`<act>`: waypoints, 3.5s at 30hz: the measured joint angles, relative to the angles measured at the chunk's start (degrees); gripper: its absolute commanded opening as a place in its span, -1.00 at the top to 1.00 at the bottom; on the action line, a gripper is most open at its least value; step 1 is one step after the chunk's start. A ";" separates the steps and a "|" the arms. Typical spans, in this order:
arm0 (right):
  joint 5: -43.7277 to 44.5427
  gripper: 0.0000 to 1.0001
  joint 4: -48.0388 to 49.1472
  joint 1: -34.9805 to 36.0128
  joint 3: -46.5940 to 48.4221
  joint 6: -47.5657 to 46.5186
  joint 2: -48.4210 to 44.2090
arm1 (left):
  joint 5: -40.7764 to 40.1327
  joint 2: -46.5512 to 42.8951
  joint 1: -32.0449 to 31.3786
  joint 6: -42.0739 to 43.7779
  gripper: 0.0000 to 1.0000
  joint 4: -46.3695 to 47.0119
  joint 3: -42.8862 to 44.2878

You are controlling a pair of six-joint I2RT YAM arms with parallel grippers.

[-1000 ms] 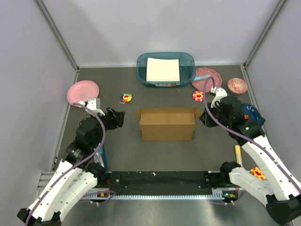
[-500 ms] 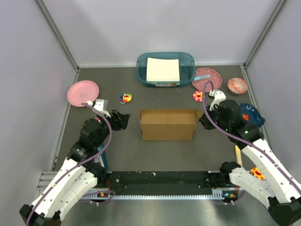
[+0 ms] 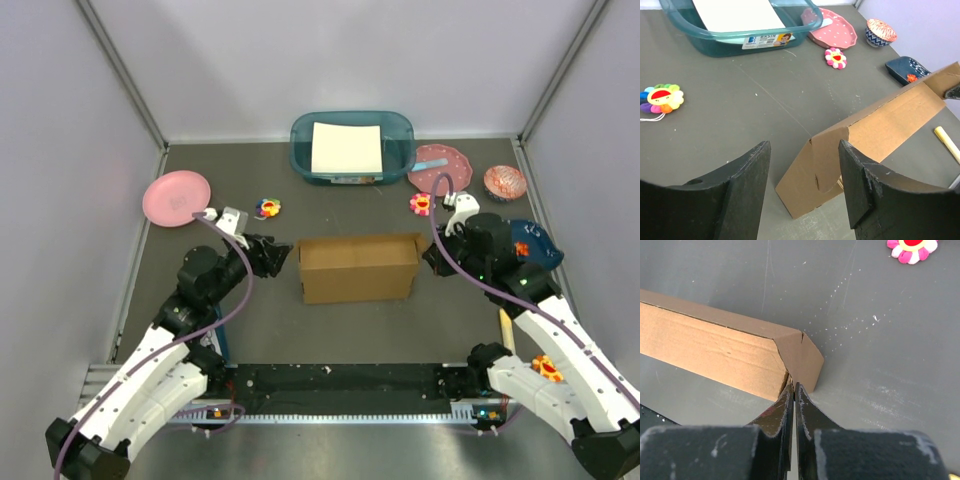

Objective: Fold the paper box

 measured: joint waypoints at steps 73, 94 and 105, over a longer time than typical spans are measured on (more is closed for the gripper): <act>-4.37 1.00 -0.09 1.14 1.62 17.62 0.98 | 3.93 2.62 -0.02 2.93 1.00 -1.73 -1.70; -3.10 1.00 3.19 1.20 -1.95 16.72 0.44 | 3.56 2.62 -0.35 2.86 1.00 -1.95 -1.70; -2.62 1.00 4.87 1.42 -3.69 16.28 -1.07 | 1.88 1.75 -0.57 2.73 0.52 -5.20 -0.07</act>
